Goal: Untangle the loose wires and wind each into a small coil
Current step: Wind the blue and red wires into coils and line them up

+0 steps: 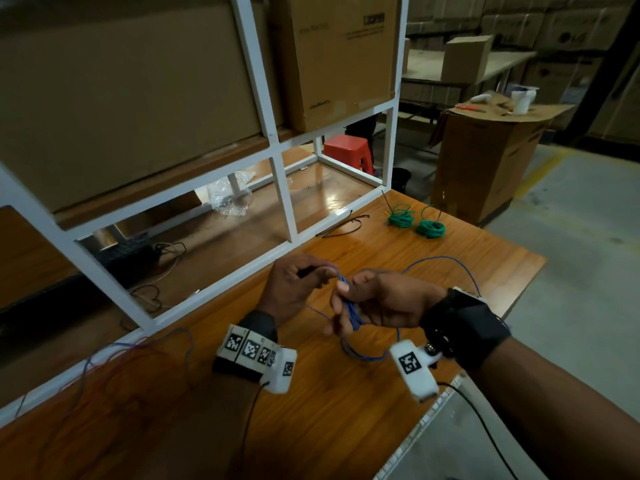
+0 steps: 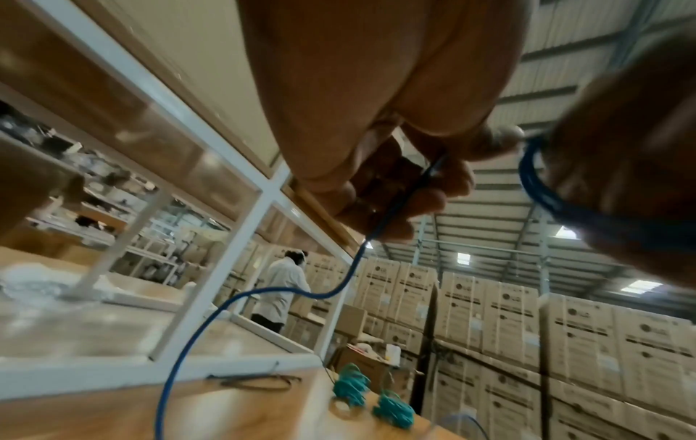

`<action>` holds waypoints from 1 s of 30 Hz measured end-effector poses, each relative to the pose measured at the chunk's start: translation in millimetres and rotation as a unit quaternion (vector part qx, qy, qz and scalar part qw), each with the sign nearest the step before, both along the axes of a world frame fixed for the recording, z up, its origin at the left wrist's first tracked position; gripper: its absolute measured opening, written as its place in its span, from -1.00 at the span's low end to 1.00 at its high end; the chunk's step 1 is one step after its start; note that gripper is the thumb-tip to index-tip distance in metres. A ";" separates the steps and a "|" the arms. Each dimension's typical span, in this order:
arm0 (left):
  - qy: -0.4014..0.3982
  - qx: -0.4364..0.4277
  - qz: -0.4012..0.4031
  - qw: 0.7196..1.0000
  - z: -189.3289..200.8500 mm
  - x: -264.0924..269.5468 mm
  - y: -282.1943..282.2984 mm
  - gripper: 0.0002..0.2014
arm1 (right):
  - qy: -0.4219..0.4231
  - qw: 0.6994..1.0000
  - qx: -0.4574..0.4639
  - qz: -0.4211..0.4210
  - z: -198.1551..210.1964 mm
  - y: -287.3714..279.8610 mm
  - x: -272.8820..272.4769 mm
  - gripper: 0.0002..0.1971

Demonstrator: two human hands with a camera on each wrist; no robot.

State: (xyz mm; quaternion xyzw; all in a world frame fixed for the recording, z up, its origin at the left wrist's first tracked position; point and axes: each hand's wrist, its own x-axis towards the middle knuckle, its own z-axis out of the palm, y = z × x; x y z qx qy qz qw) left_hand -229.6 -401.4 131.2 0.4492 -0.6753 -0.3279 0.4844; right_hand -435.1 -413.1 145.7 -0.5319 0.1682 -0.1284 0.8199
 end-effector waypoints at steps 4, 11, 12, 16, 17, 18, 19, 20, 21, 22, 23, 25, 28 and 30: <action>0.129 -0.003 -0.009 0.992 0.9 -27.1 -0.1 -0.82 | -0.122 0.992 0.029 0.021 13.3 1.5 0.9 -0.65; 0.124 0.009 0.023 0.992 -16.1 -40.9 -12.6 -0.78 | -0.294 0.912 0.089 -0.274 47.8 -0.9 5.4 -0.74; 0.107 0.025 0.031 0.993 -20.3 -41.5 -13.3 -0.76 | -0.304 0.891 0.101 -0.322 48.4 -2.9 6.1 -0.73; 0.064 0.067 0.018 0.996 -31.3 -44.2 -9.9 -0.80 | -0.305 0.851 0.057 -0.424 39.2 -17.8 14.6 -0.63; 0.051 0.072 0.014 0.996 -32.3 -45.5 -8.6 -0.80 | -0.276 0.850 0.012 -0.448 34.9 -23.4 17.5 -0.61; 0.035 0.079 0.009 0.996 -32.2 -47.0 -6.3 -0.80 | -0.215 0.846 -0.055 -0.485 28.4 -29.2 20.0 -0.60; 0.018 0.088 0.006 0.996 -33.3 -47.2 -4.8 -0.81 | -0.128 0.829 -0.142 -0.526 21.7 -34.1 21.6 -0.61; 0.005 0.099 0.007 0.995 -33.9 -46.3 -3.2 -0.83 | -0.021 0.792 -0.239 -0.561 15.0 -38.3 21.7 -0.63; -0.004 0.110 0.014 0.994 -36.9 -43.3 -2.4 -0.86 | 0.086 0.743 -0.329 -0.576 8.9 -41.9 19.2 -0.67; -0.015 0.118 0.027 0.993 -41.5 -38.2 -1.3 -0.90 | 0.179 0.697 -0.396 -0.571 5.5 -44.7 14.4 -0.72; -0.032 0.121 0.046 0.991 -48.2 -30.2 -0.3 -0.93 | 0.252 0.671 -0.435 -0.545 4.5 -46.7 8.4 -0.75; -0.072 0.111 0.077 0.988 -56.2 -12.2 4.3 -0.93 | 0.341 0.688 -0.453 -0.452 5.6 -49.2 -5.9 -0.77; -0.091 0.086 0.065 0.990 -50.7 5.4 9.4 -0.86 | 0.401 0.744 -0.466 -0.262 6.7 -39.1 -20.0 -0.73; -0.106 0.059 0.088 0.989 -38.3 10.2 4.8 -0.88 | 0.388 0.792 -0.445 -0.159 7.2 -29.4 -23.9 -0.64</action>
